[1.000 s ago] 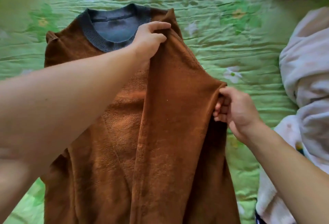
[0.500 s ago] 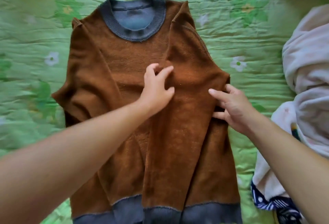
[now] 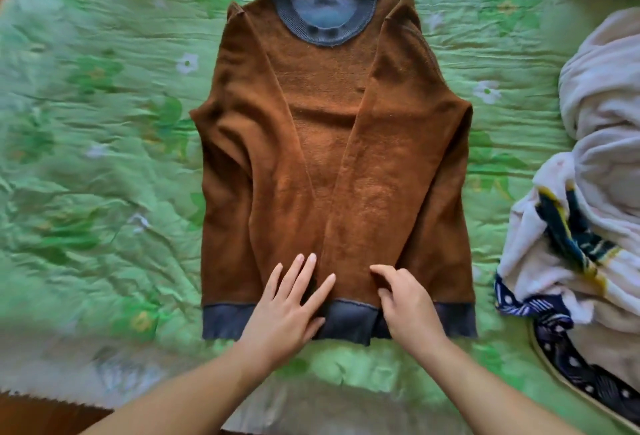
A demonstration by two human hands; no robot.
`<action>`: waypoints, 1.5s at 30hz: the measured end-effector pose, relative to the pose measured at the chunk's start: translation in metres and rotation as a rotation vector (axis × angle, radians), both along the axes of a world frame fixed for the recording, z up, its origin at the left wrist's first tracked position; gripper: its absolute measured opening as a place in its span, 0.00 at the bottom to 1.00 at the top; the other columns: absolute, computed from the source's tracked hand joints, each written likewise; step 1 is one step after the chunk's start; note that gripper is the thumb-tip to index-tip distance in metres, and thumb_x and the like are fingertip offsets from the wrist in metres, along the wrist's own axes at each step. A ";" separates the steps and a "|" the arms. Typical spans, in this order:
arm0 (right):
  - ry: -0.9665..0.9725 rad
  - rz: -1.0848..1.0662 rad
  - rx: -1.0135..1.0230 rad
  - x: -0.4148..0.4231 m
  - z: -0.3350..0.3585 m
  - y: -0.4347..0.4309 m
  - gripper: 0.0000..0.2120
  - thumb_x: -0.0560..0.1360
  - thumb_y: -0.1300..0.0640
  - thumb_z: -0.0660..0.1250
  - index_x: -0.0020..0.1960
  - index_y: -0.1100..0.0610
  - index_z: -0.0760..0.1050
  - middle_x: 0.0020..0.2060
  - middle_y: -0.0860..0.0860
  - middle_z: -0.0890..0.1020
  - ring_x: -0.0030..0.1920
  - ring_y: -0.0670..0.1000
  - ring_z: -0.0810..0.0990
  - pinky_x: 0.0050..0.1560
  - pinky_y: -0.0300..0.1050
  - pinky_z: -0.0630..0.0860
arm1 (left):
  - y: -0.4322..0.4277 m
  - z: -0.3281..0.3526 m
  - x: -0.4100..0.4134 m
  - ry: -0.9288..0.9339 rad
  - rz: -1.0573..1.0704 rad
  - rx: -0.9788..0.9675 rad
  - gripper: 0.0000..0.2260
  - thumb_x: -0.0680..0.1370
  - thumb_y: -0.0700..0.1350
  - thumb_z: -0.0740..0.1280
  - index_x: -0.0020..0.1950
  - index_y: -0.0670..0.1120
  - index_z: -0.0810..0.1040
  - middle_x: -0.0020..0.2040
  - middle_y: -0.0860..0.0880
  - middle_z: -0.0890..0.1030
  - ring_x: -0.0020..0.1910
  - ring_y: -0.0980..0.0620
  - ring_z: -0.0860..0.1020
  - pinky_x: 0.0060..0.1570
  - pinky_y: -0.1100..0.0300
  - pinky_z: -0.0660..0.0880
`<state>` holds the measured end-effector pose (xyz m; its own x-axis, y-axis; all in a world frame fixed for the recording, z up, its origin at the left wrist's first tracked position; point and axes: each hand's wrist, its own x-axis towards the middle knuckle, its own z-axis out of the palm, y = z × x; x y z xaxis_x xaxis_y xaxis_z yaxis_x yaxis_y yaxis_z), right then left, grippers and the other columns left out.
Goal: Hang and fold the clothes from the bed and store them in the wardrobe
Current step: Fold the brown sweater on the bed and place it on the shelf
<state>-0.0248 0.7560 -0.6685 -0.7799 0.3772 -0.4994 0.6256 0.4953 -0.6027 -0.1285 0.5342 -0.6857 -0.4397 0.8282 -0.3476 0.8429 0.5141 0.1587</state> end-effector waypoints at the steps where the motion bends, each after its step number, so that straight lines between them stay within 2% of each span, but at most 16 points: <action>1: 0.021 0.011 0.024 0.005 0.001 -0.001 0.18 0.79 0.66 0.64 0.66 0.54 0.77 0.52 0.53 0.78 0.53 0.55 0.79 0.58 0.43 0.72 | -0.012 0.002 0.006 -0.008 -0.011 -0.025 0.36 0.77 0.58 0.66 0.81 0.52 0.57 0.81 0.39 0.56 0.80 0.40 0.54 0.74 0.38 0.60; 5: 0.027 0.022 0.133 0.013 0.000 0.006 0.18 0.78 0.66 0.63 0.65 0.53 0.77 0.50 0.53 0.75 0.45 0.55 0.77 0.47 0.45 0.74 | -0.034 0.011 0.005 -0.019 -0.017 -0.027 0.38 0.67 0.40 0.75 0.77 0.46 0.68 0.77 0.39 0.67 0.75 0.39 0.67 0.68 0.41 0.71; 9: -0.069 0.084 0.124 0.014 0.000 0.009 0.20 0.81 0.59 0.59 0.72 0.49 0.72 0.55 0.53 0.76 0.52 0.58 0.77 0.52 0.53 0.76 | -0.024 0.014 -0.006 -0.033 0.102 0.109 0.26 0.66 0.45 0.77 0.64 0.44 0.80 0.63 0.42 0.78 0.61 0.40 0.77 0.55 0.48 0.76; 13: -0.100 0.121 0.123 0.011 0.005 0.000 0.23 0.81 0.55 0.63 0.74 0.43 0.66 0.53 0.52 0.81 0.54 0.56 0.79 0.56 0.52 0.76 | -0.009 0.013 -0.009 0.009 0.144 0.153 0.08 0.70 0.44 0.73 0.47 0.47 0.79 0.53 0.47 0.79 0.52 0.43 0.77 0.47 0.49 0.73; 15: -0.103 0.071 0.032 0.008 0.004 -0.007 0.23 0.81 0.56 0.64 0.73 0.42 0.67 0.50 0.51 0.82 0.50 0.54 0.80 0.53 0.49 0.76 | -0.006 0.012 -0.005 0.032 0.133 0.185 0.05 0.72 0.43 0.72 0.43 0.48 0.78 0.48 0.50 0.78 0.49 0.45 0.77 0.45 0.49 0.71; 18: -0.104 0.013 -0.002 0.011 0.005 -0.015 0.22 0.81 0.56 0.62 0.73 0.42 0.68 0.47 0.52 0.82 0.45 0.54 0.80 0.48 0.49 0.77 | -0.009 0.010 0.003 0.046 0.069 0.232 0.06 0.71 0.41 0.72 0.43 0.48 0.77 0.46 0.50 0.77 0.47 0.46 0.77 0.45 0.50 0.71; 21: -0.048 0.298 0.449 0.027 0.006 -0.013 0.27 0.77 0.49 0.71 0.74 0.47 0.70 0.53 0.57 0.75 0.52 0.60 0.77 0.46 0.54 0.77 | -0.025 0.009 0.000 0.055 0.022 0.196 0.11 0.68 0.45 0.75 0.50 0.48 0.79 0.53 0.48 0.79 0.55 0.44 0.77 0.51 0.48 0.73; 24: -0.038 0.627 0.625 0.042 0.003 -0.003 0.42 0.66 0.37 0.75 0.77 0.48 0.67 0.73 0.64 0.65 0.73 0.66 0.66 0.64 0.67 0.68 | -0.047 0.010 -0.008 0.031 -0.052 -0.050 0.30 0.67 0.54 0.76 0.68 0.49 0.77 0.66 0.43 0.76 0.70 0.41 0.73 0.64 0.37 0.70; 26: -0.023 0.758 0.649 0.045 -0.004 0.001 0.42 0.66 0.43 0.77 0.77 0.49 0.67 0.78 0.63 0.60 0.76 0.67 0.62 0.67 0.72 0.63 | -0.053 0.011 -0.012 0.020 -0.078 -0.137 0.35 0.65 0.47 0.76 0.72 0.49 0.75 0.69 0.41 0.75 0.72 0.41 0.71 0.66 0.36 0.69; 30: 0.103 0.811 0.734 0.032 -0.011 0.005 0.28 0.68 0.60 0.71 0.68 0.54 0.76 0.67 0.61 0.76 0.56 0.65 0.78 0.47 0.59 0.77 | -0.052 0.007 -0.026 0.091 -0.090 -0.055 0.29 0.66 0.37 0.69 0.68 0.49 0.78 0.66 0.41 0.77 0.66 0.41 0.76 0.58 0.44 0.75; 32: 0.190 0.837 0.742 0.023 -0.010 0.011 0.21 0.69 0.62 0.65 0.61 0.56 0.79 0.57 0.59 0.80 0.46 0.62 0.78 0.36 0.53 0.75 | -0.050 0.006 -0.036 0.127 -0.114 0.026 0.23 0.68 0.36 0.65 0.61 0.49 0.81 0.60 0.44 0.80 0.58 0.42 0.79 0.47 0.49 0.77; 34: 0.230 0.825 0.726 0.014 -0.004 0.017 0.16 0.68 0.64 0.66 0.55 0.57 0.79 0.46 0.56 0.79 0.38 0.59 0.75 0.30 0.51 0.72 | -0.047 0.011 -0.047 0.090 -0.117 0.071 0.17 0.68 0.35 0.68 0.55 0.47 0.81 0.54 0.46 0.81 0.50 0.43 0.80 0.35 0.52 0.76; 36: 0.249 0.831 0.700 0.009 0.003 0.023 0.15 0.68 0.64 0.64 0.53 0.58 0.79 0.41 0.54 0.77 0.34 0.57 0.73 0.27 0.52 0.72 | -0.044 0.021 -0.060 -0.013 -0.092 0.083 0.14 0.69 0.35 0.68 0.53 0.46 0.80 0.52 0.48 0.80 0.45 0.44 0.79 0.31 0.51 0.76; 41: 0.180 0.865 0.512 -0.048 0.053 0.065 0.24 0.64 0.61 0.69 0.60 0.53 0.71 0.45 0.51 0.78 0.39 0.57 0.79 0.30 0.50 0.76 | -0.012 0.067 -0.147 -0.272 -0.010 0.015 0.17 0.74 0.36 0.64 0.59 0.52 0.74 0.55 0.53 0.76 0.52 0.48 0.78 0.45 0.51 0.75; 43: 0.102 0.793 0.446 -0.105 0.077 0.097 0.19 0.68 0.57 0.64 0.58 0.49 0.67 0.48 0.51 0.80 0.45 0.59 0.81 0.37 0.51 0.77 | 0.021 0.088 -0.202 -0.238 -0.013 0.050 0.17 0.72 0.33 0.62 0.56 0.49 0.76 0.51 0.49 0.78 0.50 0.43 0.79 0.44 0.52 0.74; 45: 0.055 0.713 0.466 -0.175 0.092 0.136 0.15 0.71 0.57 0.64 0.55 0.48 0.65 0.49 0.54 0.81 0.49 0.62 0.81 0.40 0.50 0.73 | 0.062 0.105 -0.259 -0.074 -0.015 0.072 0.18 0.70 0.33 0.62 0.56 0.49 0.77 0.51 0.48 0.80 0.52 0.42 0.80 0.44 0.53 0.74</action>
<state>-0.1995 0.8920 -0.5766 -0.9274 -0.0558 -0.3700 0.0458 0.9645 -0.2602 -0.3877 0.5962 -0.5812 -0.4024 0.8586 -0.3176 0.8351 0.4864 0.2570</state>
